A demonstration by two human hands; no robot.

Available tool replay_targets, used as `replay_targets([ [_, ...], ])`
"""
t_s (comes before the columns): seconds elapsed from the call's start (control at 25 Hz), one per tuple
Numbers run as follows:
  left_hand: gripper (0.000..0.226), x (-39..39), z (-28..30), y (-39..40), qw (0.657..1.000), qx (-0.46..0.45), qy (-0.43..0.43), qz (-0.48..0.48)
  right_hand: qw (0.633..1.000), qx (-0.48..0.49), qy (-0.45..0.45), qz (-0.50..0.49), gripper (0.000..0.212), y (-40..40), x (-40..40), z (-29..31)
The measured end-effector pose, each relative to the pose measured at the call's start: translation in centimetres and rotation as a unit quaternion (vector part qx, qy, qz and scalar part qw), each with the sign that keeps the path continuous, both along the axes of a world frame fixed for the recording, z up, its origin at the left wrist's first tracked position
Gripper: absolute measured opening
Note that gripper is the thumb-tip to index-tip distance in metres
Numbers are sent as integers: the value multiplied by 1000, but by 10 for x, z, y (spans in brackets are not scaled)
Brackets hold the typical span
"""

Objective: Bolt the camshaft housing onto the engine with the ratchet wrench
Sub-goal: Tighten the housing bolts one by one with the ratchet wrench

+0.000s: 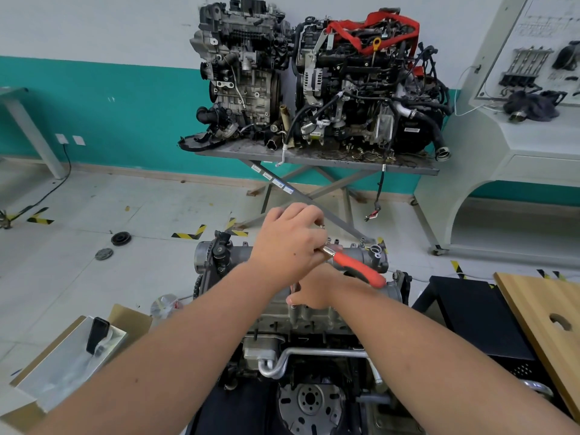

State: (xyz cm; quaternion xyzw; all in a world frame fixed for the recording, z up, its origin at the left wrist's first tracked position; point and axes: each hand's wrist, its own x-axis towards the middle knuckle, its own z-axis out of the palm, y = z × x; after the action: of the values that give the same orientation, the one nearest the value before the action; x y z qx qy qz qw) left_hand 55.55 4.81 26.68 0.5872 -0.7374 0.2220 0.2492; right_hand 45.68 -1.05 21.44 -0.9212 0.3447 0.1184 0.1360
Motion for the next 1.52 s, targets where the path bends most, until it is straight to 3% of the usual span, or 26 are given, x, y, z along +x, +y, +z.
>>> replay_targets([
  [0.08, 45, -4, -18, 6, 990, -20, 139, 5, 989, -141, -31, -30, 18, 7, 14, -4],
  [0.12, 44, -7, -25, 9, 969, 2, 247, 0, 983, -167, -38, -63, 20, 8, 17, -1],
  [0.16, 41, -10, -29, 10, 929, 23, 370, -8, 992, -110, -41, -52, 22, 5, 17, -1],
  [0.2, 36, -14, -29, 10, 865, 35, 501, -14, 1000, -11, -16, 7, 22, 0, 12, -1],
  [0.24, 34, -18, -27, 10, 777, 41, 628, -20, 998, 47, 26, 24, 26, 2, 7, 7],
  [0.32, 40, -21, -21, 7, 592, 52, 804, -29, 995, 45, 85, 31, 32, -1, -3, 14],
  [0.36, 43, -19, -18, 6, 527, 62, 847, -41, 995, 35, 84, 33, 33, -1, 3, 12],
  [0.4, 45, -14, -16, 6, 489, 75, 868, -47, 997, 30, 68, 31, 33, -2, 1, 9],
  [0.44, 44, -10, -13, 5, 473, 92, 875, -44, 997, 33, 61, 30, 32, 0, 3, 9],
  [0.56, 38, 3, -2, 2, 488, 157, 858, 16, 997, 45, 53, 23, 30, -2, 1, 9],
  [0.8, 30, 12, 18, -2, 571, 293, 765, 52, 997, 58, 55, 12, 35, -5, 1, 8],
  [1.04, 36, 15, 22, 0, 628, 339, 699, 39, 997, 64, 35, -1, 36, -9, -2, -1],
  [1.52, 28, 13, 35, -1, 692, 367, 619, 52, 997, 72, 16, 13, 28, -12, -4, -3],
])
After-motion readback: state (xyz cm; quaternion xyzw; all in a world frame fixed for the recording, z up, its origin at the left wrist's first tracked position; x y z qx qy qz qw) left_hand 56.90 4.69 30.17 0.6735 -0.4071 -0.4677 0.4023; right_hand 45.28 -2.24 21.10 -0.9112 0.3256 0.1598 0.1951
